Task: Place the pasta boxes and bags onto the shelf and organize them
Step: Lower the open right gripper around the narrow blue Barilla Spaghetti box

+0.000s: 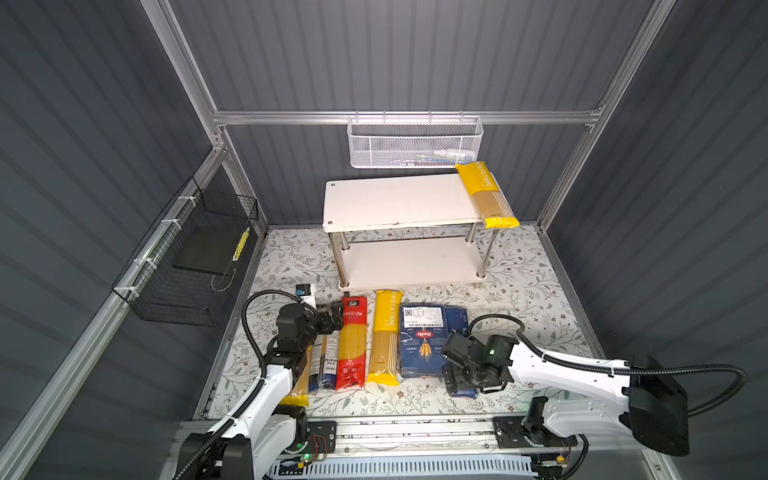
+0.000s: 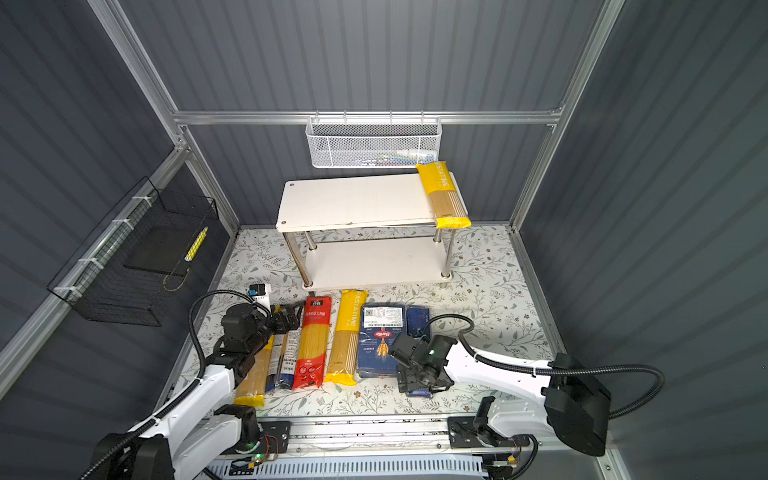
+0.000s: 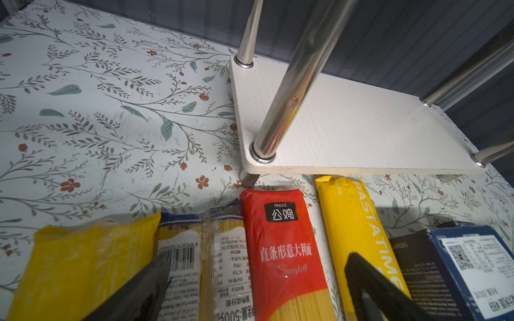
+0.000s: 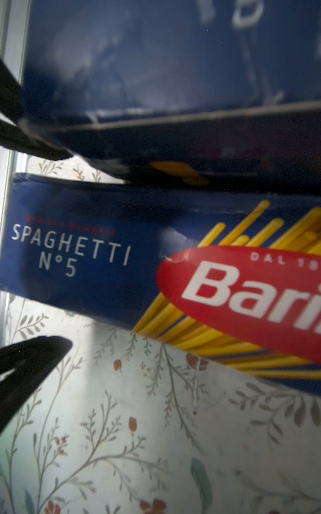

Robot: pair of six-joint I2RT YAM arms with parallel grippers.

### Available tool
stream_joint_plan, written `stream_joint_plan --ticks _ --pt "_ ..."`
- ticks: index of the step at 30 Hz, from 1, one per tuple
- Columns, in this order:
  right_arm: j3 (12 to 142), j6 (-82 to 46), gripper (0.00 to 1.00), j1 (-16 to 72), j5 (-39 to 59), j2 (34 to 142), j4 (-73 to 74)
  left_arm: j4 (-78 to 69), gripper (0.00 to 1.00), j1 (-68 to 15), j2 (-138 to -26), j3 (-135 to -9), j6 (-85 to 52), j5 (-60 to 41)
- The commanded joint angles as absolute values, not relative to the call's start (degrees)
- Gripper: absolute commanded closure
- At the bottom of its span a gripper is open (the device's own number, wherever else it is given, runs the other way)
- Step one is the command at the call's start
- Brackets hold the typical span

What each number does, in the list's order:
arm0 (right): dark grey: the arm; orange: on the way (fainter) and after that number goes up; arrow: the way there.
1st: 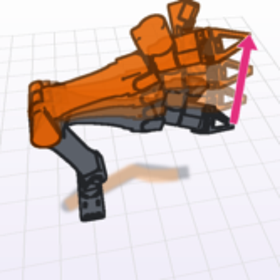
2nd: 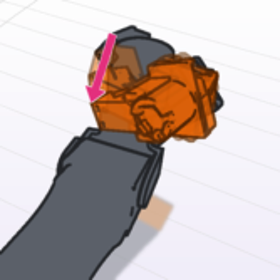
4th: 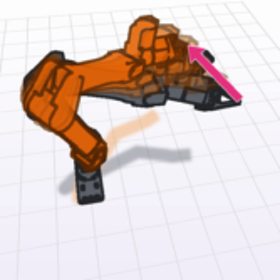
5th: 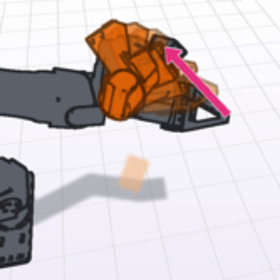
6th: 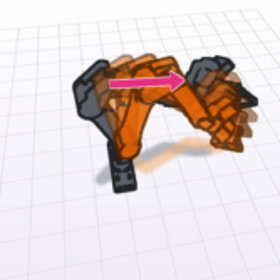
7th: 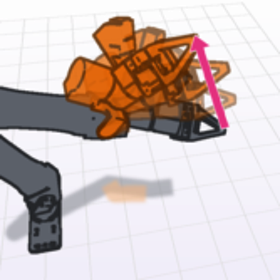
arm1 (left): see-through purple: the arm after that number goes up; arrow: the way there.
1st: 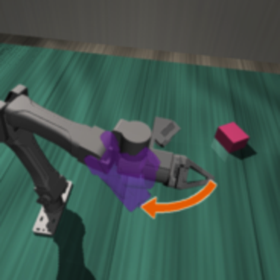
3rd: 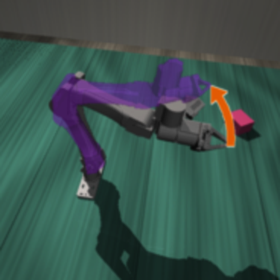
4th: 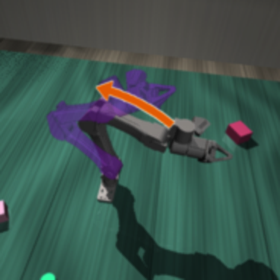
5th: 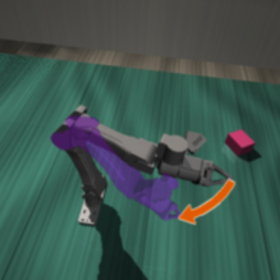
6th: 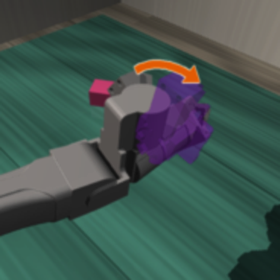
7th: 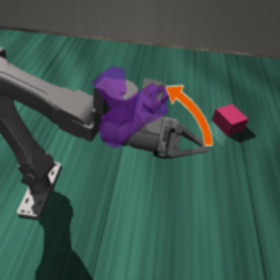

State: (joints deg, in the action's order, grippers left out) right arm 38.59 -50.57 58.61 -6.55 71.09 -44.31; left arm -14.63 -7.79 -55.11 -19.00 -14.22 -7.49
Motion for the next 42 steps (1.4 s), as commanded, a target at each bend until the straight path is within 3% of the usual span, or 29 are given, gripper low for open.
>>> stream_joint_plan --ticks 1,15,31,42 --pt "37.21 -51.52 0.01 58.89 -8.13 71.67 -42.92 -14.94 0.00 -7.61 -54.47 -19.64 -14.95 -8.33" --pt "32.87 -53.62 0.01 56.74 -6.09 64.50 -44.58 -15.12 0.00 -7.59 -54.49 -19.51 -14.81 -8.91" --pt "34.78 -48.74 0.01 51.25 -4.73 69.31 -41.07 -15.47 0.00 -7.56 -53.87 -19.01 -15.16 -9.65" --pt "30.24 -51.35 0.01 48.18 -1.36 61.57 -40.94 -16.06 0.00 -7.60 -54.84 -19.06 -15.56 -10.56"
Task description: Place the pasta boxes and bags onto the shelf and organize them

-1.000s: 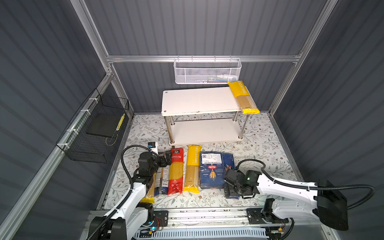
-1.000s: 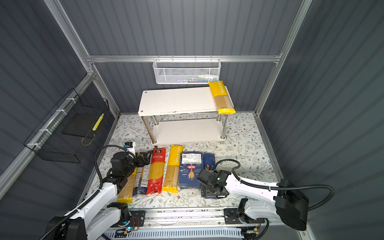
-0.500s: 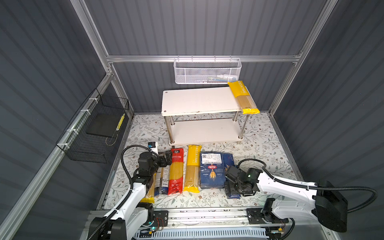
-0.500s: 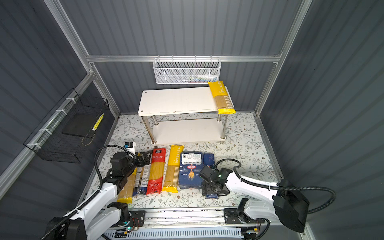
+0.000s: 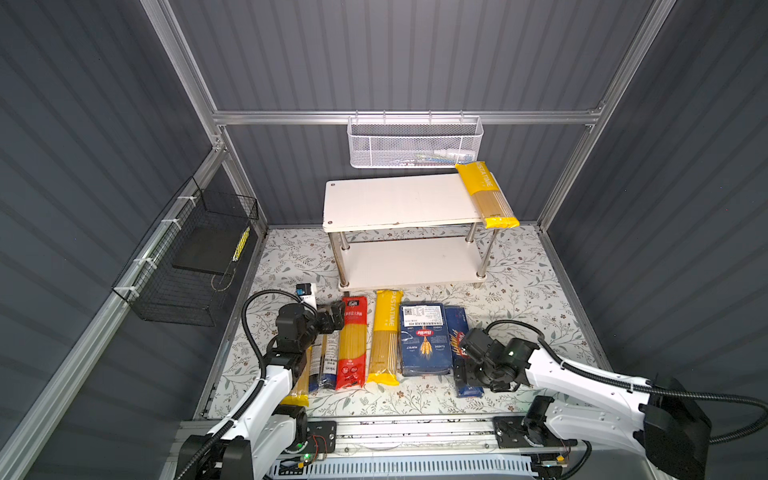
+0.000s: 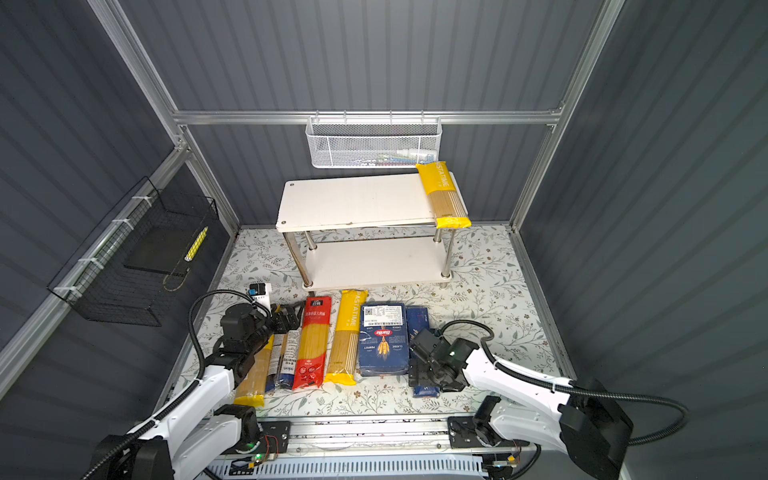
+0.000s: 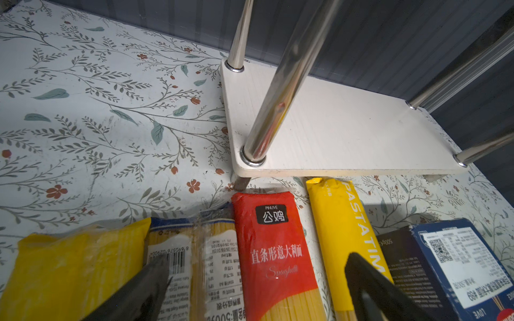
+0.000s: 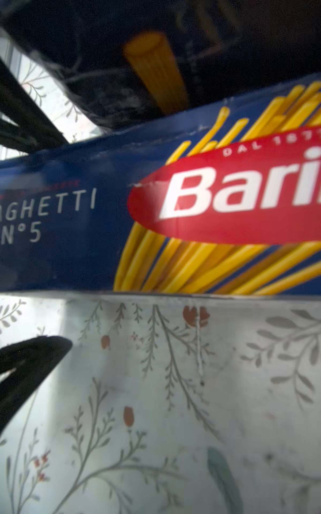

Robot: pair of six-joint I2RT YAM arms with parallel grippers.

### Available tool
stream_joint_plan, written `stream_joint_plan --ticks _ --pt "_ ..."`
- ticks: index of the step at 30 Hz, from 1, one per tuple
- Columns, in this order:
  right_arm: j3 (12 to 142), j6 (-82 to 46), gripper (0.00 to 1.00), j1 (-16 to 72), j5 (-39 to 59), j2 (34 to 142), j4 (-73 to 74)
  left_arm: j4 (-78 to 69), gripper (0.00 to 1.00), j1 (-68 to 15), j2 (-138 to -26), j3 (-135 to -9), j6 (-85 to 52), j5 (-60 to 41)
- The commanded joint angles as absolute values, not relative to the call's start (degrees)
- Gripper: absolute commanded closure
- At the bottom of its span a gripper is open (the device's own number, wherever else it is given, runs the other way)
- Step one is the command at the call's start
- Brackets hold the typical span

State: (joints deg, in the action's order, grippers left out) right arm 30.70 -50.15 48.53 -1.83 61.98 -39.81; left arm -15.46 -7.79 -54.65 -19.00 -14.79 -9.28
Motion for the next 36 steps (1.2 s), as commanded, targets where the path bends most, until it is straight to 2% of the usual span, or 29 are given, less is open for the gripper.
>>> stream_joint_plan --ticks 1,7,13,25,36 --pt "30.04 -51.84 0.01 48.16 -1.62 61.53 -42.25 -16.08 0.00 -7.61 -54.84 -19.03 -15.56 -10.63" --pt "28.80 -53.09 0.01 47.55 -1.29 58.67 -41.17 -16.08 0.00 -7.60 -54.78 -19.07 -15.55 -10.85" --pt "32.49 -48.12 0.01 47.68 0.16 62.75 -42.03 -16.09 0.00 -7.58 -54.67 -18.91 -15.61 -10.90" --pt "31.63 -51.37 0.01 46.92 -1.39 67.94 -38.40 -15.99 0.00 -7.56 -53.74 -18.72 -15.84 -11.33" --pt "27.68 -55.11 0.02 42.91 -2.43 55.99 -40.81 -15.81 0.00 -7.56 -53.22 -18.63 -16.00 -11.60"
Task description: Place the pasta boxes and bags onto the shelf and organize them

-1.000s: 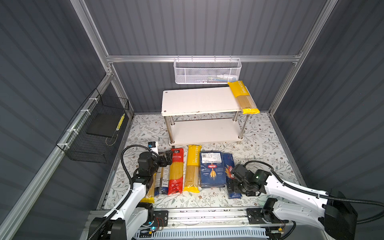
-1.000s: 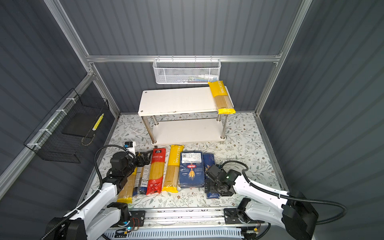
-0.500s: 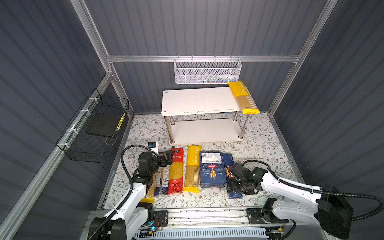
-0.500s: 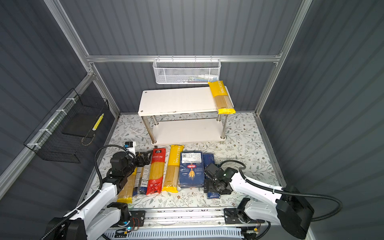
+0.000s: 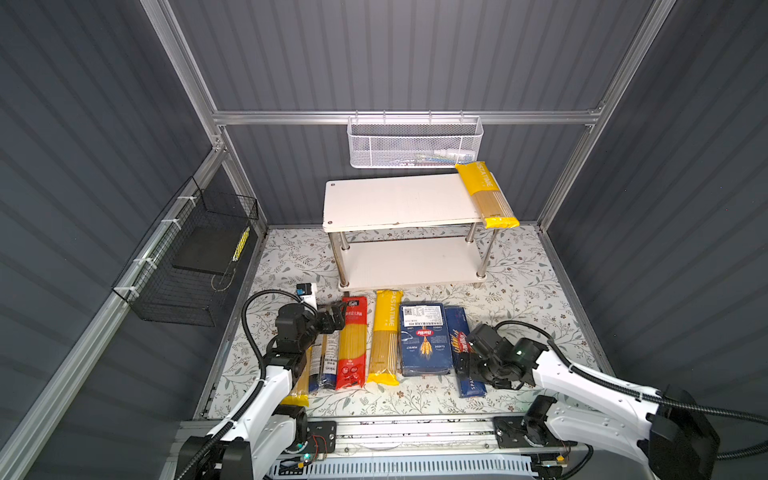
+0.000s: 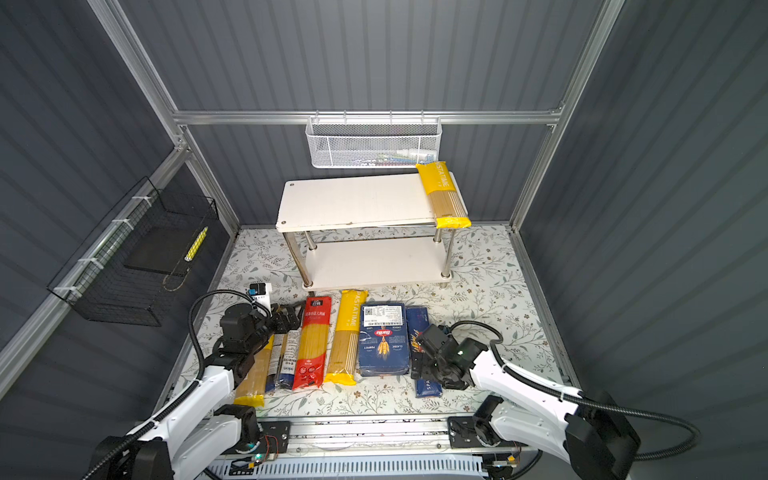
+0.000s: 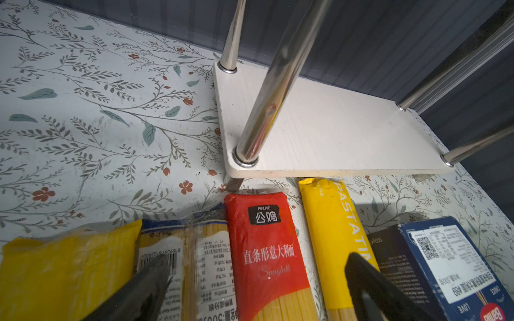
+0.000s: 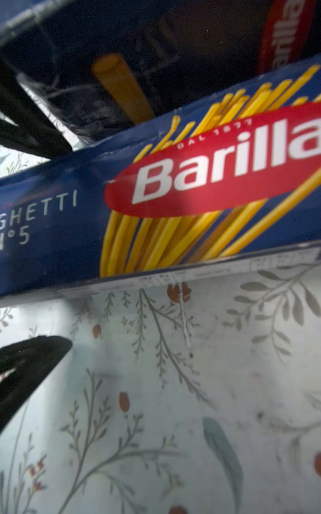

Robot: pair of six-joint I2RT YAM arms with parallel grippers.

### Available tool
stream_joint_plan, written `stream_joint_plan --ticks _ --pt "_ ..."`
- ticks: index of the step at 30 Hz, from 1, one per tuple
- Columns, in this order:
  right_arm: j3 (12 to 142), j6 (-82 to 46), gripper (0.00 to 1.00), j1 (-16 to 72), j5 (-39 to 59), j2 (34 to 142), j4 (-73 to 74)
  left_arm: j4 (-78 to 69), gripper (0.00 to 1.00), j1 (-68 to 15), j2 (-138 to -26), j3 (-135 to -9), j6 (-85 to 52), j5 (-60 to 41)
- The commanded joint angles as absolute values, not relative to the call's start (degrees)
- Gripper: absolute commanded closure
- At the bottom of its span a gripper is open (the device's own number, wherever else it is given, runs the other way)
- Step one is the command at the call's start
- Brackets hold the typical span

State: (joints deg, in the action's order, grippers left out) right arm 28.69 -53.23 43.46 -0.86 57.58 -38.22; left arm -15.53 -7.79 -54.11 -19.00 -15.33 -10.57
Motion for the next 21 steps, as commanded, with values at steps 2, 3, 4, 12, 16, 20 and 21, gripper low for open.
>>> stream_joint_plan --ticks 2,3,4,12,16,20,21 --pt "27.51 -54.79 0.01 42.91 -1.36 55.46 -40.61 -16.00 0.00 -7.63 -53.22 -18.63 -16.01 -11.74" --pt "27.84 -54.32 0.01 42.93 -0.99 55.74 -40.59 -16.01 0.00 -7.55 -53.31 -18.63 -16.10 -11.77" --pt "28.50 -53.63 0.01 42.97 -0.89 56.55 -40.94 -16.00 0.00 -7.63 -53.39 -18.68 -16.14 -11.84" --pt "31.65 -50.18 0.01 43.59 -0.04 59.45 -43.23 -16.16 0.00 -7.60 -53.26 -18.55 -16.24 -11.88" --pt "31.43 -50.89 0.01 44.73 2.09 58.71 -42.81 -16.55 0.00 -7.56 -53.85 -18.57 -16.34 -12.12" --pt "31.78 -52.65 0.01 47.09 1.16 59.30 -43.77 -17.05 0.00 -7.56 -54.27 -18.46 -16.61 -12.30" --pt "32.03 -53.05 0.01 47.72 0.40 59.66 -44.39 -17.05 0.00 -7.62 -54.36 -18.41 -16.55 -12.39"
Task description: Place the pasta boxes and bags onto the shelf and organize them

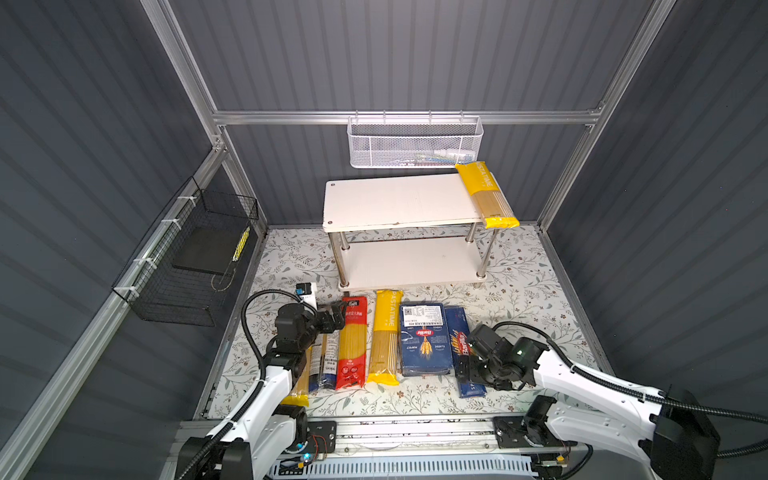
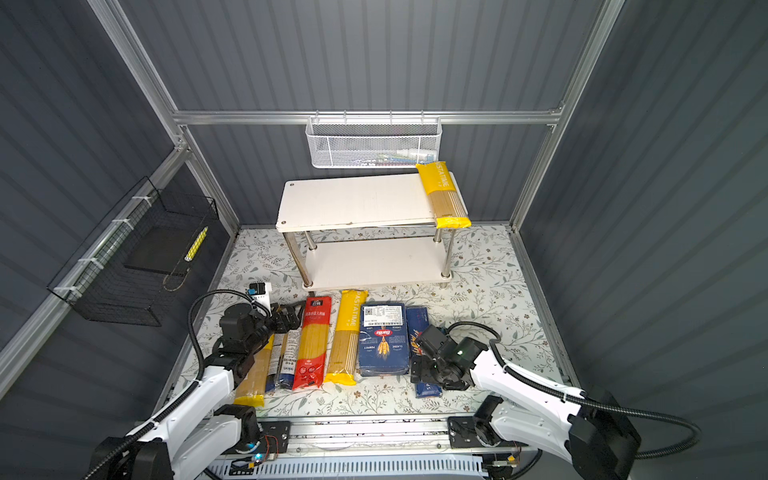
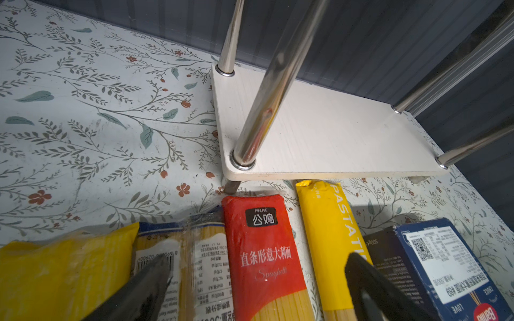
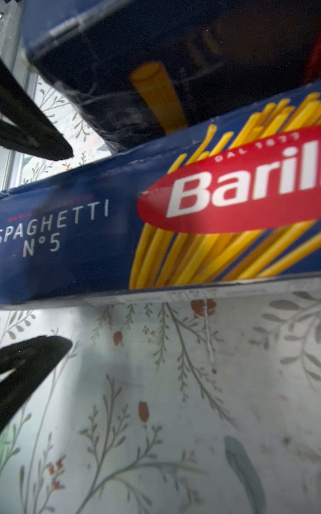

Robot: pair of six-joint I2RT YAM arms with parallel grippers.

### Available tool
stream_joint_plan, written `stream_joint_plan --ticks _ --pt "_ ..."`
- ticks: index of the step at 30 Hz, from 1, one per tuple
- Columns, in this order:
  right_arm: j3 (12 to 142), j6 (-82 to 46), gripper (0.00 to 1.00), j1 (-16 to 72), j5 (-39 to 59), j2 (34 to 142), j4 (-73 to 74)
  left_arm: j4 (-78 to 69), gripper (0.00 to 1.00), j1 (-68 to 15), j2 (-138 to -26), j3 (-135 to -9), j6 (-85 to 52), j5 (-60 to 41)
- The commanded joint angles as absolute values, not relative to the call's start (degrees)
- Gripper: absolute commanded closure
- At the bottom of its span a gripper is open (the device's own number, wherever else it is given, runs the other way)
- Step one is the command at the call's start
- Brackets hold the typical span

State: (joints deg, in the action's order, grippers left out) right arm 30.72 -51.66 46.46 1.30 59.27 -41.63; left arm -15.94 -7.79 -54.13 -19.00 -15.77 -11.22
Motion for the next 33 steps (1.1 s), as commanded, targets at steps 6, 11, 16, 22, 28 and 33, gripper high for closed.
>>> stream_joint_plan --ticks 6,11,16,22,28,33 --pt "32.84 -54.63 0.01 48.78 -3.43 62.35 -46.71 -17.01 0.00 -7.63 -54.32 -18.46 -16.66 -12.35" --pt "34.61 -53.45 0.01 48.87 -5.57 66.75 -46.59 -16.96 0.00 -7.56 -54.14 -18.45 -16.63 -12.44" --pt "36.27 -52.18 0.01 49.04 -5.18 69.72 -44.01 -16.83 0.00 -7.57 -54.39 -18.55 -16.62 -12.19" --pt "36.20 -52.63 0.01 49.14 -6.63 72.88 -42.59 -17.18 0.00 -7.57 -53.96 -18.22 -16.64 -12.26" --pt "34.53 -52.97 0.01 48.16 -7.32 73.03 -39.29 -17.14 0.00 -7.56 -53.99 -18.37 -16.48 -12.92" --pt "33.73 -51.60 0.05 46.16 -6.22 72.55 -36.85 -17.30 0.00 -7.61 -54.01 -18.36 -16.77 -13.35"
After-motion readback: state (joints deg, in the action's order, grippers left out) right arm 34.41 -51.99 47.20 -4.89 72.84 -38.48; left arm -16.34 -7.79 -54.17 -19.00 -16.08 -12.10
